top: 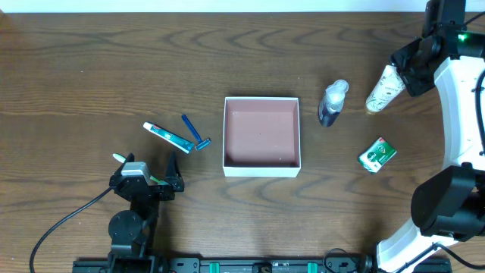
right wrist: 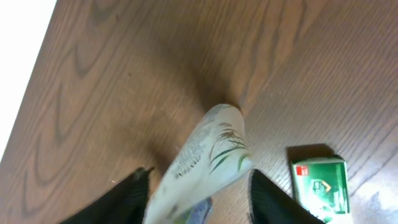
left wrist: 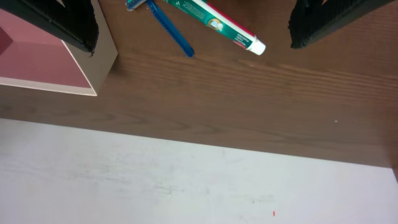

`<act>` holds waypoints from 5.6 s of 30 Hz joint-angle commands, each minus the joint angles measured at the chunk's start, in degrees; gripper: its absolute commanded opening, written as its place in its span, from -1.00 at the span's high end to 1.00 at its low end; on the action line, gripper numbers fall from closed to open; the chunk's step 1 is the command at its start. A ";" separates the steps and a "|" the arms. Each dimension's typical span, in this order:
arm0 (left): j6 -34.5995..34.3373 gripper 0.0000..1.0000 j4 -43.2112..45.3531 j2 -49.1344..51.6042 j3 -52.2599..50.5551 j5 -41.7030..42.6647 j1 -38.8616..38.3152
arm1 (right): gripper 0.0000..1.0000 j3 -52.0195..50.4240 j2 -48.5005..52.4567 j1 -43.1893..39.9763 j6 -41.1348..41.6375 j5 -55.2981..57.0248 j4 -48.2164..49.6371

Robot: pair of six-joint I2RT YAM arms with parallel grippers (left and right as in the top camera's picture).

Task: Pack container
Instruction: 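Grasp the white Pantene tube with the right gripper and lift, then carry the tube over the box and stand it in the back-left corner, then move the right gripper to the clear soap pump bottle and grasp it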

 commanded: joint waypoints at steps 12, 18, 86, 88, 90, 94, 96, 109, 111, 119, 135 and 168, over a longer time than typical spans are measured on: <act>0.76 -0.96 -2.05 -0.35 -1.20 -1.55 0.28 | 0.32 -3.39 0.37 -0.07 -4.33 0.96 -2.16; 0.76 -0.96 -2.05 -0.35 -1.20 -1.55 0.28 | 0.86 -3.80 0.37 -0.07 -9.09 0.98 -1.46; 0.76 -0.96 -2.05 -0.35 -1.20 -1.55 0.28 | 0.97 6.71 5.27 49.07 -21.55 1.73 2.45; 0.76 -0.96 -2.05 -0.35 -1.20 -1.55 0.28 | 0.97 6.71 5.90 49.07 -20.35 2.32 2.97; 0.76 -0.96 -2.05 -0.35 -1.20 -1.55 0.28 | 0.97 6.71 6.47 49.07 -19.37 2.54 3.41; 0.76 -0.96 -2.05 -0.35 -1.20 -1.55 0.28 | 0.97 6.71 8.09 49.07 -17.44 2.56 4.33; 0.76 -0.96 -2.05 -0.35 -1.20 -1.55 0.28 | 0.97 6.71 8.96 49.07 -16.41 2.54 4.66; 0.76 -0.96 -2.05 -0.35 -1.20 -1.55 0.28 | -0.30 6.91 11.65 49.07 -14.73 -0.26 8.48; 0.76 -0.96 -2.05 -0.35 -1.20 -1.55 0.28 | -0.46 7.13 11.58 49.07 -14.84 -0.74 8.74; 0.76 -0.96 -2.05 -0.35 -1.20 -1.55 0.28 | -0.83 13.99 9.40 49.05 -19.04 -1.27 4.92; 0.76 -0.96 -2.05 -0.35 -1.20 -1.55 0.28 | -0.90 24.92 -0.09 28.85 -22.58 4.57 -17.84; 0.76 -0.96 -2.05 -0.35 -1.20 -1.55 0.28 | -0.30 -13.44 0.28 18.51 -22.12 0.79 8.57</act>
